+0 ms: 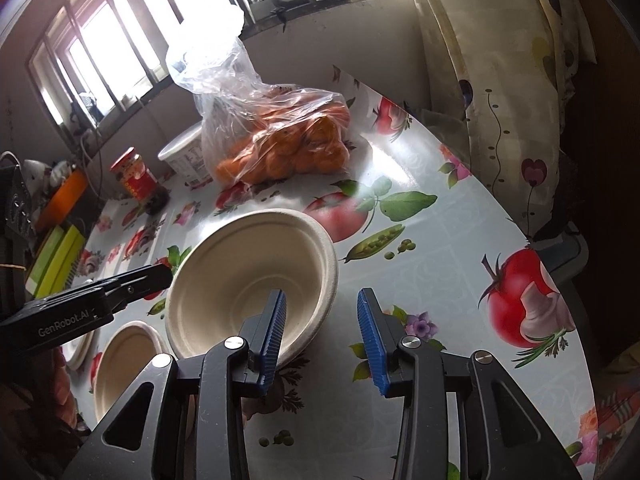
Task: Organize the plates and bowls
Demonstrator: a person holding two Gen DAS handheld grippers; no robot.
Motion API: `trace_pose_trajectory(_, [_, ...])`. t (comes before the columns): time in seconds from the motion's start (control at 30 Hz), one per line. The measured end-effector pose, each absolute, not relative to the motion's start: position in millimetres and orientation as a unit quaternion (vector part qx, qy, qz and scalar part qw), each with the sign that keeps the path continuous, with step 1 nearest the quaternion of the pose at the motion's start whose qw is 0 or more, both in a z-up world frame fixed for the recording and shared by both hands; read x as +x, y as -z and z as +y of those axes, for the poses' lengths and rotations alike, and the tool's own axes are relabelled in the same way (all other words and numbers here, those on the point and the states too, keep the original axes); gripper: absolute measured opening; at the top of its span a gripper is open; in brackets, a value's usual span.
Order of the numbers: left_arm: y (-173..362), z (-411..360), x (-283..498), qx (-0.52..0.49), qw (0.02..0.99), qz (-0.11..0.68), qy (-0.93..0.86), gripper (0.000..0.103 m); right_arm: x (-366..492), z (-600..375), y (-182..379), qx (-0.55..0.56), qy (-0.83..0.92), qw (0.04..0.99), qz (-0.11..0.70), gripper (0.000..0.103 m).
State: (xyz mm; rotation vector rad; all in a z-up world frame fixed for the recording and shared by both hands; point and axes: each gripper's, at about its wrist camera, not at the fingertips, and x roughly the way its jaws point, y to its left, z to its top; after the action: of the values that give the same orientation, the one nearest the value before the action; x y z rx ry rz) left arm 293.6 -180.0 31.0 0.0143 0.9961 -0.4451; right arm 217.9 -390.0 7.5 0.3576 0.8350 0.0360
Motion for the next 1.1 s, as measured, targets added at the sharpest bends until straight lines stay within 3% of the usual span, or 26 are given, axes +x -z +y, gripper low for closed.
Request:
trace_pose_trajectory(0.33, [-25.5, -182.4, 296.7, 0.008, 0.853, 0.477, 0.212, 0.024, 220.1, -389.6, -4.0, 0.169, -0.018, 0.897, 0.407, 0.020])
trace_pose_trajectory(1.1, [-22.1, -188.5, 295.1, 0.014, 0.852, 0.477, 0.216, 0.013, 221.1, -389.5, -3.5, 0.169, -0.019, 0.898, 0.407, 0.016])
